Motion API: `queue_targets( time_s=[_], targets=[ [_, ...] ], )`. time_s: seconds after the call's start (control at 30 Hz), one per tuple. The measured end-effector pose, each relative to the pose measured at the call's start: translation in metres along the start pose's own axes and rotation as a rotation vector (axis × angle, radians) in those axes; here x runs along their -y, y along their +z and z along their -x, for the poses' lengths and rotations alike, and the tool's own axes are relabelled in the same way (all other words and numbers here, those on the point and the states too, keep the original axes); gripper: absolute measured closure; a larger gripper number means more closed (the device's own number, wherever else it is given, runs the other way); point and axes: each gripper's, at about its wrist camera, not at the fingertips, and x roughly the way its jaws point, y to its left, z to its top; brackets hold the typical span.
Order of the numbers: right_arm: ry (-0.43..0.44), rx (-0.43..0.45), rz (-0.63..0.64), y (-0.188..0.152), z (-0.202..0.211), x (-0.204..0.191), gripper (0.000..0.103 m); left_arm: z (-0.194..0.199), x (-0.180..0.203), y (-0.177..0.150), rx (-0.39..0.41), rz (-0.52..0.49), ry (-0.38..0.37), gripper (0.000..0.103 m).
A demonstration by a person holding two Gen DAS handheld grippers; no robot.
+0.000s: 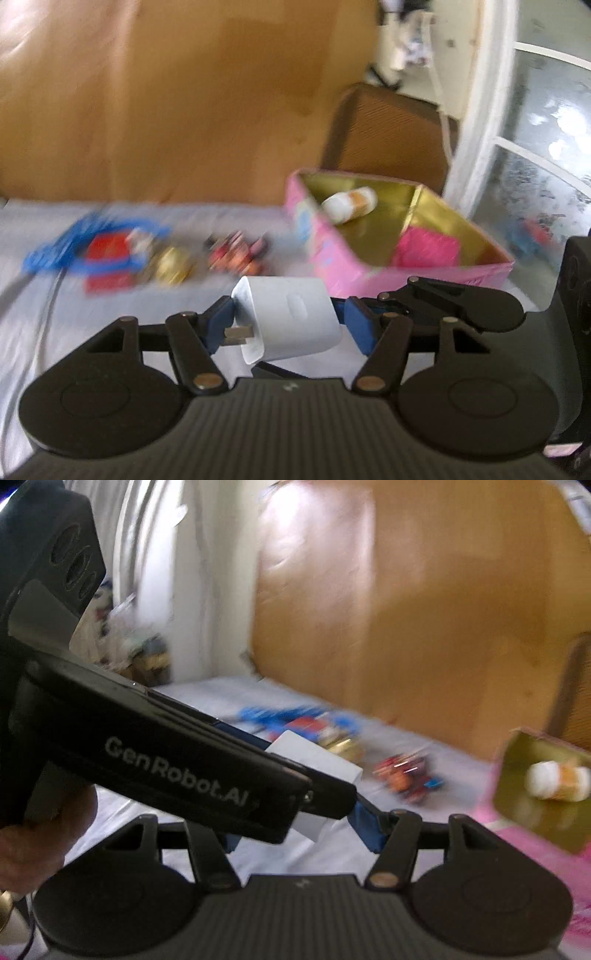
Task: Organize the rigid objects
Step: 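Carry the charger cube with the left gripper and drop it into the tin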
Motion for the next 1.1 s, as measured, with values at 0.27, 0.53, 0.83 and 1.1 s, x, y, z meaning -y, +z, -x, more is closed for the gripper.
queue_targets(
  time_s=[0.27, 0.53, 0.83, 1.1],
  targets=[
    [-0.232, 0.069, -0.087, 0.0, 0.037, 0.088, 0.044, -0.071, 0.075, 0.044, 0.032, -0.122, -0.166, 0.036],
    [-0.302, 0.003, -0.202, -0.028, 0.032, 0.146, 0.043, -0.133, 0.103, 0.042, -0.051, -0.132, -0.167, 0.034],
    [-0.391, 0.057, -0.268, -0.042, 0.034, 0.165, 0.038, -0.096, 0.074, 0.045, 0.017, -0.076, -0.121, 0.034],
    [-0.312, 0.186, -0.333, -0.011, 0.063, 0.137, 0.047, -0.003, -0.041, -0.015, 0.056, 0.016, 0.158, 0.034]
  ],
)
